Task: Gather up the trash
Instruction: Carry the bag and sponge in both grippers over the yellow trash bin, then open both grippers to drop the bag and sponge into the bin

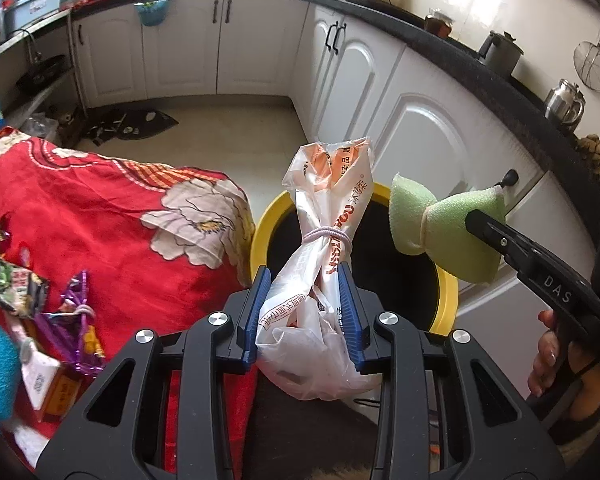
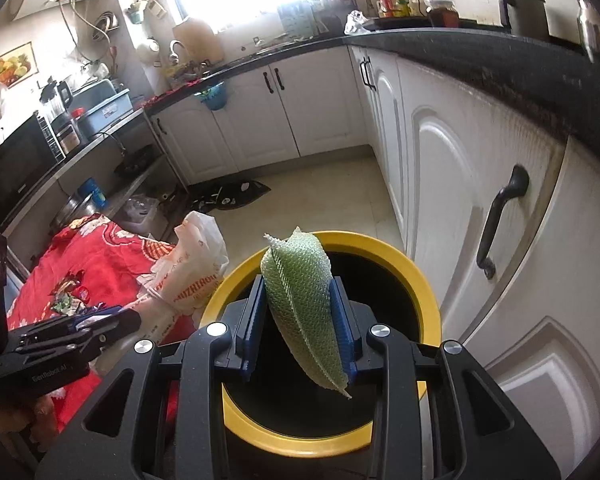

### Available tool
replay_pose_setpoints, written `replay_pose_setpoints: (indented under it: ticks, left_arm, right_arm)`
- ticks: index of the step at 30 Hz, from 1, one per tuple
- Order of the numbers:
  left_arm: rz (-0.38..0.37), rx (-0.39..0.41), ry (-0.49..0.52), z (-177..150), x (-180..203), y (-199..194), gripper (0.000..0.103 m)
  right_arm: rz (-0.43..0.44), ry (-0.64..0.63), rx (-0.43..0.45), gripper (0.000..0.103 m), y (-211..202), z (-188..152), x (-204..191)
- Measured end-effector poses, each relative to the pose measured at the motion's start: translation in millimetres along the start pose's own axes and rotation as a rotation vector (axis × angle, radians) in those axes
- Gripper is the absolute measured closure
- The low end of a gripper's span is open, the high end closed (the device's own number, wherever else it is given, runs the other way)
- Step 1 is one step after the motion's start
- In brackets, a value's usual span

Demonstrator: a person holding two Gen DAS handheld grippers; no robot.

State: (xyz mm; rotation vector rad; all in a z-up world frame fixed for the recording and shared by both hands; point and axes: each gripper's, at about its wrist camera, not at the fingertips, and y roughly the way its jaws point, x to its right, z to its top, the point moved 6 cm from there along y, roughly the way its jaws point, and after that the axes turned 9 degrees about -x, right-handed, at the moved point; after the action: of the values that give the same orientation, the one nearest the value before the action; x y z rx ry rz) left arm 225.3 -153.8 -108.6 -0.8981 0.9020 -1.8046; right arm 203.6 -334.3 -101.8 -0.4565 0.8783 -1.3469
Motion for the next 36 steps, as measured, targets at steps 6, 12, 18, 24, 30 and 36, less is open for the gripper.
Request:
replay_pose_setpoints:
  ticks: [6,12,18,24,30,36]
  left_arm:
    - [-0.002,-0.027,0.014,-1.5,4.7,13.0,0.076]
    - [0.01,-0.054,0.01,-2.0,5.1,24.1,0.067]
    - [0.035,-0.047,-0.017,-1.5,-6.1,21.5,0.037]
    - [0.072,-0.004,-0.057,-4.5,-23.5,1.7,0.012]
    - [0.125,0.052,-0.09,-5.4,-38.9,-25.1,0.011]
    - [0.179,0.111,-0.133,-10.0,-60.8,-54.1,0.011]
  right_arm:
    - [0.003,0.026,-0.02,0.072,8.6,-0.1,9.0]
    - [0.007,0.056,-0.056,0.067,17.8,-2.9,17.9]
    - [0.001,0.074,-0.058,0.05,18.3,-2.9,22.4]
    - [-0.003,0.046,-0.031,0.039,9.9,0.6,13.9]
    - [0.006,-0.011,0.001,0.033,-0.4,3.4,-7.8]
    - [0.042,-0.067,0.032,0.031,-13.9,5.3,-33.2]
